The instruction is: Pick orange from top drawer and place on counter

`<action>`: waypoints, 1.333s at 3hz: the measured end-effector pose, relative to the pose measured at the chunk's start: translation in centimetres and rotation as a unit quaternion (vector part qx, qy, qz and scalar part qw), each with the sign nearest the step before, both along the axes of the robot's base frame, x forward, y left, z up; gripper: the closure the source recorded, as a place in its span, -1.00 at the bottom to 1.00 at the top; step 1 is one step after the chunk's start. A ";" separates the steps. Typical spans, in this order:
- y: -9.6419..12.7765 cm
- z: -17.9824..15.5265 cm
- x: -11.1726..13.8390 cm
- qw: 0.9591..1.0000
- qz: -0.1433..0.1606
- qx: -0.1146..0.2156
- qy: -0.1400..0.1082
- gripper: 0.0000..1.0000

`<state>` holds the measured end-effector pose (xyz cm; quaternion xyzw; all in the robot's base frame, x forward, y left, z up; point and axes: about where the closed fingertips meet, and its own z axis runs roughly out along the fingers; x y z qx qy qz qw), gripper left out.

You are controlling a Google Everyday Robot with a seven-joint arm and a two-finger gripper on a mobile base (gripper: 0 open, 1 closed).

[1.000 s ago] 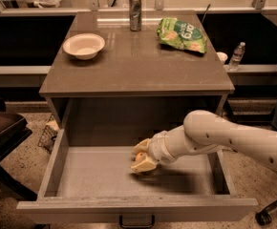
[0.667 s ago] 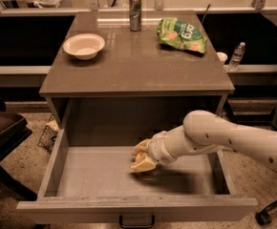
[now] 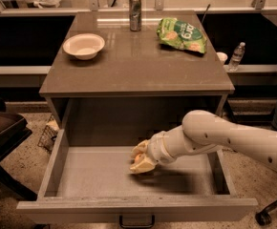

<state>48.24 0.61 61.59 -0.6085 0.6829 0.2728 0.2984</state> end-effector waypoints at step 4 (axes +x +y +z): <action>-4.8 26.7 4.5 0.994 -0.003 0.085 -0.065 1.00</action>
Offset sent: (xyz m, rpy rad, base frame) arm -0.0198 -0.0503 0.2366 0.0772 -0.1252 0.0473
